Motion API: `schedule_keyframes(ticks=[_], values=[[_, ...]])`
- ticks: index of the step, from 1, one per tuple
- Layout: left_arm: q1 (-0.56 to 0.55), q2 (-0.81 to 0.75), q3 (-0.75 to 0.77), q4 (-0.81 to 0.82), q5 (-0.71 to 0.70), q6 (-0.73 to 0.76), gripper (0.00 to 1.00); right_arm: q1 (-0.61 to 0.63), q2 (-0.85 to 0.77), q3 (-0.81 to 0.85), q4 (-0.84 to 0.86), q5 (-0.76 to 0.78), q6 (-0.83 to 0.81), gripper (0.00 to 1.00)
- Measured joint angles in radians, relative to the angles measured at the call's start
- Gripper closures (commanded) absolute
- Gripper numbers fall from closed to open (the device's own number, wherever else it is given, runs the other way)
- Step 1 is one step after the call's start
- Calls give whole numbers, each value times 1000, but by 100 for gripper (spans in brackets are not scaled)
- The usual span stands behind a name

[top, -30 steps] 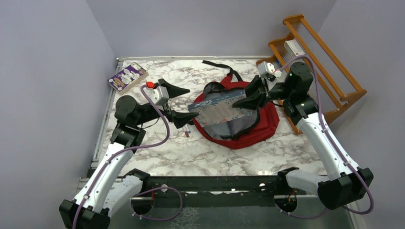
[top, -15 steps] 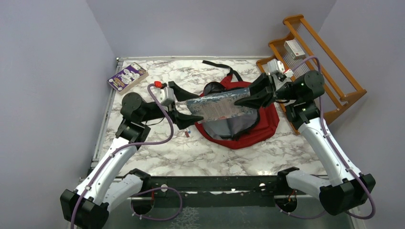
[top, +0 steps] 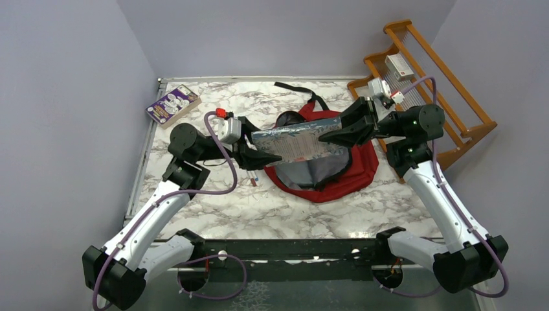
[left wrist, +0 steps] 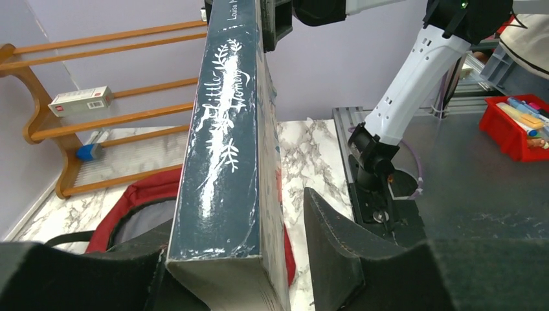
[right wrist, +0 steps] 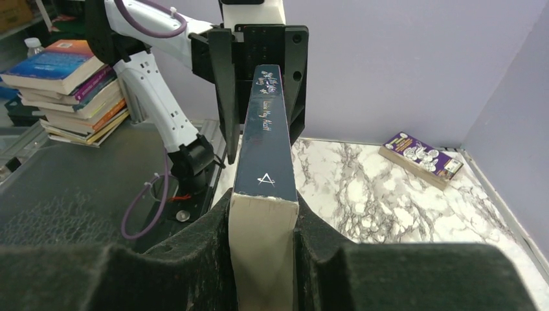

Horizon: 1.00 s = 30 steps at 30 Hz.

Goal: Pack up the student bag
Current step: Pick up the book from the center of the board.

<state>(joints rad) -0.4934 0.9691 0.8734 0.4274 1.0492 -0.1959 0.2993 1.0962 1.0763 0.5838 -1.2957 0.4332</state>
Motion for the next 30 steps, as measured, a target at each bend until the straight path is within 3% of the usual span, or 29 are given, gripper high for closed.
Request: schedule_keyframes(ticks=[5, 21, 25, 28, 30], values=[[-1, 2, 0, 23, 2, -22, 37, 0, -6, -18, 46, 11, 38, 100], [-6, 18, -2, 93, 10, -56, 39, 0, -8, -40, 227, 23, 172, 100], [-8, 25, -6, 99, 10, -58, 55, 0, -8, -40, 246, 23, 187, 99], [-11, 28, -6, 105, 13, -59, 75, 0, -8, -40, 245, 23, 187, 100], [-11, 30, -6, 108, 16, -60, 95, 0, -8, -40, 244, 22, 187, 100]])
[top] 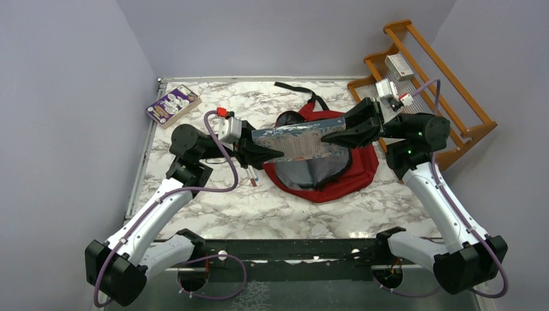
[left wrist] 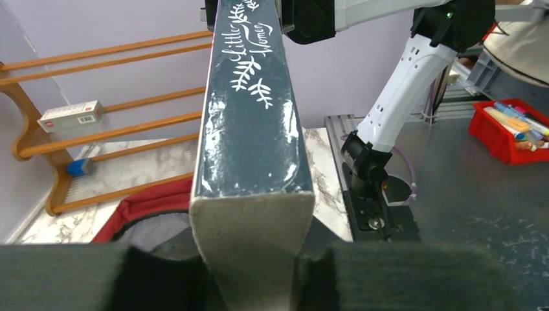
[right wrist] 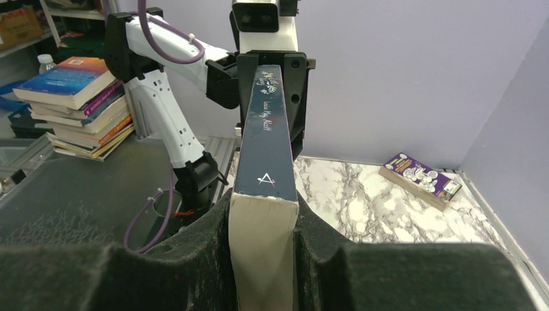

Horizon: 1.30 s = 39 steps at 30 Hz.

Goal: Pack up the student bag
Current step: Pick up the book from the center of the board.

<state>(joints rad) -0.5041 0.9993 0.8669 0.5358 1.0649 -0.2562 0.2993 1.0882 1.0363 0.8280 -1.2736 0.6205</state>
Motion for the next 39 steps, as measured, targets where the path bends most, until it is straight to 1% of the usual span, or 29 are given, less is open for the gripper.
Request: schedule_keyframes(ticks=[1, 2, 4, 7, 11, 13, 14, 17, 21, 25, 28, 30, 34, 37, 39], values=[[0, 1, 0, 1, 0, 1, 100, 0, 0, 0, -2, 0, 0, 99], [0, 2, 0, 1, 0, 1, 100, 0, 0, 0, -5, 0, -4, 99], [0, 4, 0, 1, 0, 1, 100, 0, -2, 0, -18, 1, -16, 93], [1, 8, -2, 2, 0, 1, 100, 0, -17, 0, -84, 10, -66, 76], [1, 21, -7, 11, 0, 1, 100, 0, -58, 3, -245, 39, -169, 50], [0, 35, -7, 9, -3, -3, 100, 0, -79, 11, -356, 91, -253, 42], [0, 43, -8, 5, -3, -5, 100, 0, -84, 15, -394, 111, -282, 39], [-2, 68, -16, -5, -5, -6, 100, 0, -102, 42, -542, 194, -386, 36], [-2, 84, -44, -8, -19, -5, 100, 0, -138, 60, -692, 338, -482, 35], [1, 95, -68, -11, -51, -7, 100, 0, -187, 59, -784, 518, -526, 36], [8, 104, -82, -39, -113, -12, 100, 0, -199, 61, -852, 673, -537, 36], [15, 112, -84, -89, -191, -19, 100, 0, -185, 73, -916, 790, -534, 36], [47, 144, -78, -213, -382, -36, 100, 0, -123, 81, -1021, 975, -502, 35], [72, 178, -72, -312, -515, -47, 100, 0, -38, 81, -1104, 1061, -460, 35], [86, 188, -72, -376, -602, -59, 100, 0, 22, 82, -1155, 1084, -434, 36]])
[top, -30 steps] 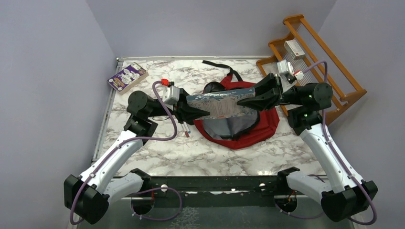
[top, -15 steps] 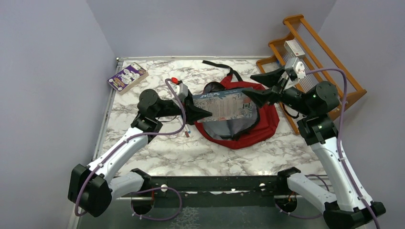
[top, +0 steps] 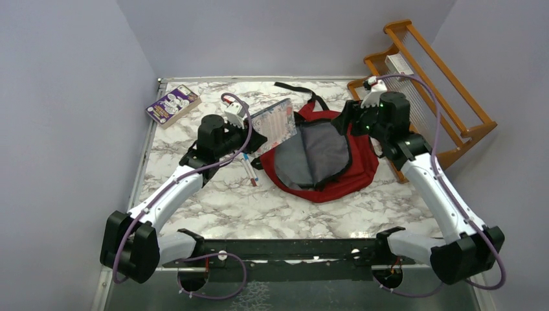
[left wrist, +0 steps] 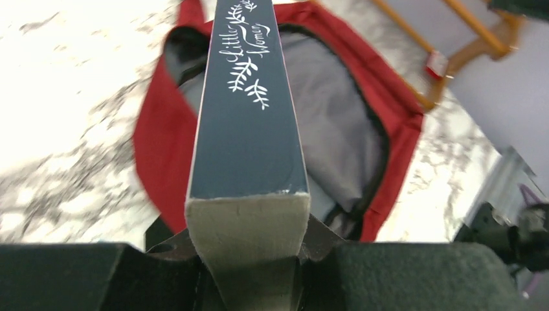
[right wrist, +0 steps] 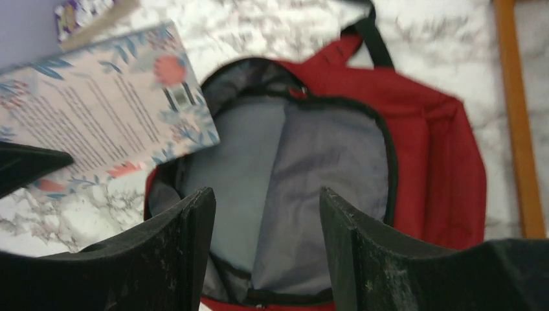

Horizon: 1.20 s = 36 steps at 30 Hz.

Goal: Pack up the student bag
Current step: Pick up the book from the center of the board, then place the book in the student bag.

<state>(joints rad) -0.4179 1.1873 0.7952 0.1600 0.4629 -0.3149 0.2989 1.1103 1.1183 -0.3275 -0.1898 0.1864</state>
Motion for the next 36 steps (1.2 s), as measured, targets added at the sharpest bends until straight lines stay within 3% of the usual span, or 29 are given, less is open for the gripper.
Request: schedule_keyframes(ticks=[3, 8, 15, 24, 30, 36], values=[[8, 1, 7, -70, -94, -14, 100, 0, 94, 16, -70, 5, 30, 36], [11, 0, 48, -152, -239, -30, 100, 71, 281, 93, -144, 44, 56, 26], [13, -38, 51, -206, -364, -37, 100, 299, 566, 274, -228, 248, 31, 16], [13, -134, 51, -233, -460, -20, 100, 366, 843, 370, -334, 555, 22, 10], [13, -145, 51, -252, -480, -13, 100, 391, 923, 398, -376, 700, 21, 12], [13, -145, 51, -260, -480, -14, 100, 425, 936, 397, -378, 812, 22, 29]])
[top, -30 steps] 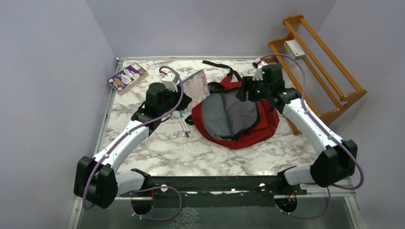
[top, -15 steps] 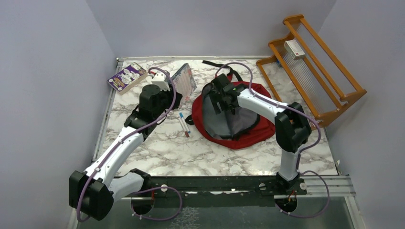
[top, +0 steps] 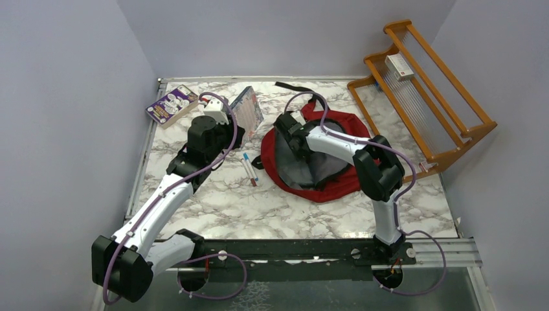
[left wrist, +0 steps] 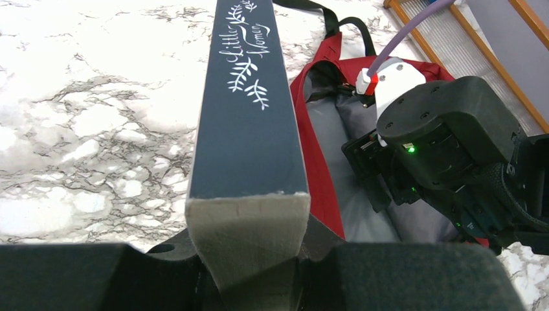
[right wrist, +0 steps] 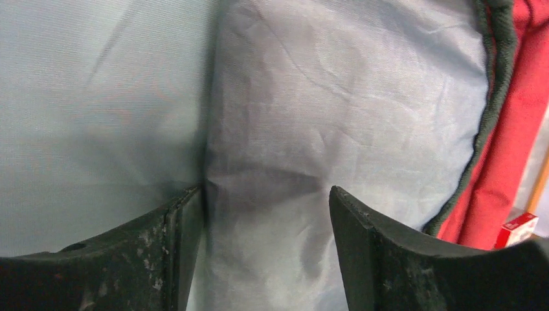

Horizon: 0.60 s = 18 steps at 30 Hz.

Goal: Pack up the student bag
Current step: Place the book in the student bag.

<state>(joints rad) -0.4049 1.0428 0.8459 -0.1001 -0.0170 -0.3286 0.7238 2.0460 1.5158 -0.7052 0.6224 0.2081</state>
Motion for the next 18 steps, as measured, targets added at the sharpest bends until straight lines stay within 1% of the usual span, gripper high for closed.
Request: schedule_keyframes(ticks=[4, 7, 10, 12, 15, 18], values=[[0, 0, 0, 0, 0, 0, 100, -3, 0, -14, 2, 39, -2, 48], [0, 0, 0, 0, 0, 0, 100, -4, 0, -26, 3, 47, -2, 60], [0, 0, 0, 0, 0, 0, 100, -4, 0, -34, 4, 51, -4, 79], [0, 0, 0, 0, 0, -1, 100, -4, -4, -35, 4, 50, -6, 89], [0, 0, 0, 0, 1, -4, 100, -5, -28, -35, 4, 40, -10, 99], [-1, 0, 0, 0, 12, -13, 100, -6, -76, -35, 4, 25, -18, 99]])
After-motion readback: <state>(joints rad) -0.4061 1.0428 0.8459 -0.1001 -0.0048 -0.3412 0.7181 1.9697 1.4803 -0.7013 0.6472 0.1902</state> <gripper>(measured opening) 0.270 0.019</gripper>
